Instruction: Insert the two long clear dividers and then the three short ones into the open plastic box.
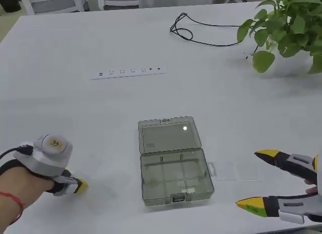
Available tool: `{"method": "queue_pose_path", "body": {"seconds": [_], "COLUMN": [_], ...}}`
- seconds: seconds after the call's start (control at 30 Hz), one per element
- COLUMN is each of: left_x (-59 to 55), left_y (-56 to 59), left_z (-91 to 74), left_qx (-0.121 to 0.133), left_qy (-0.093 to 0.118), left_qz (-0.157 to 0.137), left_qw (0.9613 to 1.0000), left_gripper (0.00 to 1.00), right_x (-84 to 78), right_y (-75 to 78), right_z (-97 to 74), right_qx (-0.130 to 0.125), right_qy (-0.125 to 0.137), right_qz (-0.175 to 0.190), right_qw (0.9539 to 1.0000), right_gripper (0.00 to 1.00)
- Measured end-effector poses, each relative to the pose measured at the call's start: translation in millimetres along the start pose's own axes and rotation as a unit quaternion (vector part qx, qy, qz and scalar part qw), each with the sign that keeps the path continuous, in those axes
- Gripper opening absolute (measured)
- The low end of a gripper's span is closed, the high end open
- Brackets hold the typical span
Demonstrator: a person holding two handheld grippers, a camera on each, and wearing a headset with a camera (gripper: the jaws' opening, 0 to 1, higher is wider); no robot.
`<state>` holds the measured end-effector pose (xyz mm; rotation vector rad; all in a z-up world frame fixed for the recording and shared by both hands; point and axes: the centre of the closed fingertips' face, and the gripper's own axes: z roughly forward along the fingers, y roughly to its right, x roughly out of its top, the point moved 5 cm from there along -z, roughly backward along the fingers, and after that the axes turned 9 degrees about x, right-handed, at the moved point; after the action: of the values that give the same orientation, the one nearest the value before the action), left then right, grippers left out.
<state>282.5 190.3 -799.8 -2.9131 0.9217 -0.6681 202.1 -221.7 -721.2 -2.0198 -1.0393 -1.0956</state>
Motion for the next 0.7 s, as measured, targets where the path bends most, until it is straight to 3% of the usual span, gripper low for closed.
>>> {"method": "queue_pose_path", "body": {"seconds": [0.43,0.7], "left_x": [0.3,-0.3], "left_y": [5.1,7.9], "left_z": [-2.6,-8.3], "left_qx": [-0.015,-0.029], "left_qy": [0.015,0.033], "left_qz": [-0.020,-0.062], "left_qw": [0.9996,0.9971], "left_gripper": [0.31,0.31], "right_x": [5.6,12.9], "right_y": [-5.6,-11.6], "right_z": [2.1,3.4], "right_qx": [0.001,0.002], "right_qy": [-0.003,-0.005], "right_qz": [-0.004,-0.008], "right_qw": [1.0000,1.0000], "right_gripper": [0.80,0.79]}}
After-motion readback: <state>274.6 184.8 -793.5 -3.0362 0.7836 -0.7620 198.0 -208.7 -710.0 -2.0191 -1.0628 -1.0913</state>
